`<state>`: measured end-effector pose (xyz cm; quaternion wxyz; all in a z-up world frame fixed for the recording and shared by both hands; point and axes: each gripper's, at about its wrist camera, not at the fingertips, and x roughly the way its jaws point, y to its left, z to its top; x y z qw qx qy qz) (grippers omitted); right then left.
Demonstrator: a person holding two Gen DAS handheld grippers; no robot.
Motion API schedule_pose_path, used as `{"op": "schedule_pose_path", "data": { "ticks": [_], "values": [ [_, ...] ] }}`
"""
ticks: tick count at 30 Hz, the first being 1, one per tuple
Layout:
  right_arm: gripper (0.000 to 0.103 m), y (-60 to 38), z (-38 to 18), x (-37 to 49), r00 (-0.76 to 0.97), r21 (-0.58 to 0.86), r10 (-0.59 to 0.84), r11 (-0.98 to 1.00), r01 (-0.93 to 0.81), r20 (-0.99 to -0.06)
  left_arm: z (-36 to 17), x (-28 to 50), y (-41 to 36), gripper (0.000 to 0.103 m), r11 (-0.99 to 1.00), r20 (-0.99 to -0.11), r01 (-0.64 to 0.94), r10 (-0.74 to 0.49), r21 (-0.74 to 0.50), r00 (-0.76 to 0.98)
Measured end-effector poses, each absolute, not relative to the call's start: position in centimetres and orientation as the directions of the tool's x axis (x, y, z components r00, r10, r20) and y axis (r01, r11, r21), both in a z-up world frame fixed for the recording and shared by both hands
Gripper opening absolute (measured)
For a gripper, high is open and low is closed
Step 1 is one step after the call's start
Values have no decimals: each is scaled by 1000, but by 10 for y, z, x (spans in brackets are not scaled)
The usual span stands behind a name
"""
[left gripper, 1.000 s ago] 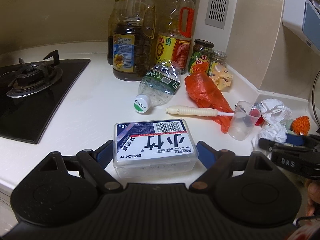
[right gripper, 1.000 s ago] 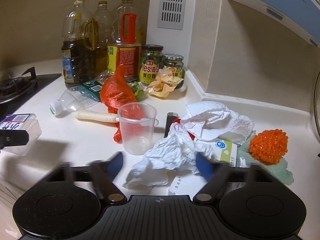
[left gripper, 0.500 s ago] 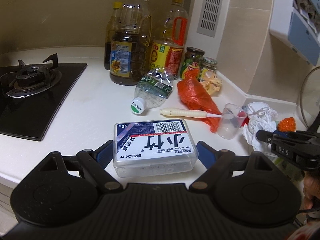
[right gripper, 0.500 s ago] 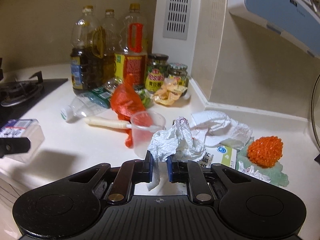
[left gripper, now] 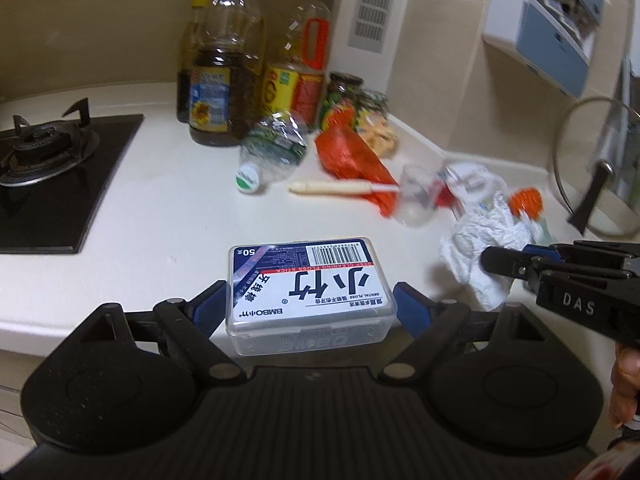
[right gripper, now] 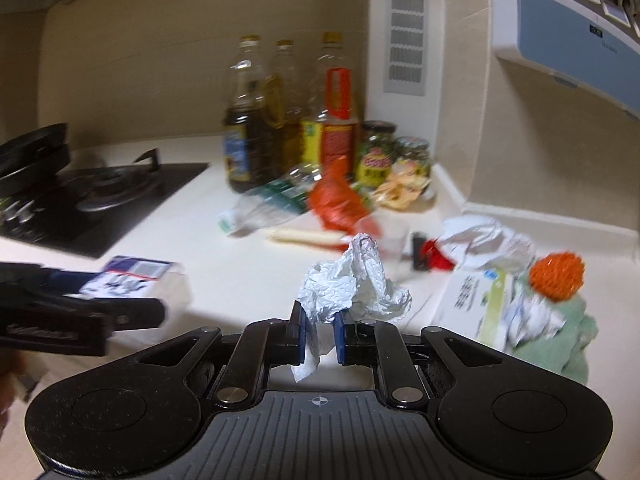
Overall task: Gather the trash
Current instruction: 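Carry box and foil over the wastebasket and open both grippers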
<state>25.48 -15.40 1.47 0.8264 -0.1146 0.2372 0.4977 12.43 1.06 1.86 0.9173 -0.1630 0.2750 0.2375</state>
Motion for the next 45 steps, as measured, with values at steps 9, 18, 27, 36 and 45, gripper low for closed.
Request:
{"op": "schedule_pose_path", "data": {
  "ticks": [9,18,27,36,45],
  "values": [
    [14,-168,-15,215,317,71,739,442,-894,-595,-6,107,-4,86,872,-647,-456,244,-180,722],
    [14,-161,-59,203,258,86,677,430,-899,-689,-34,96,1,86,875,-710,-447,193,-188,678],
    [14,-146,-108,197,225,45,608,395,-918,-762,-76,92,6,86,869,-780,-455,145,-195,609],
    [14,-141,-153,201,189,20,528,365,-931,-828,-120,103,7,86,861,-834,-460,81,-218,546],
    [14,-145,-182,211,173,17,484,363,-931,-858,-152,125,6,86,866,-855,-435,16,-248,519]
  ]
}}
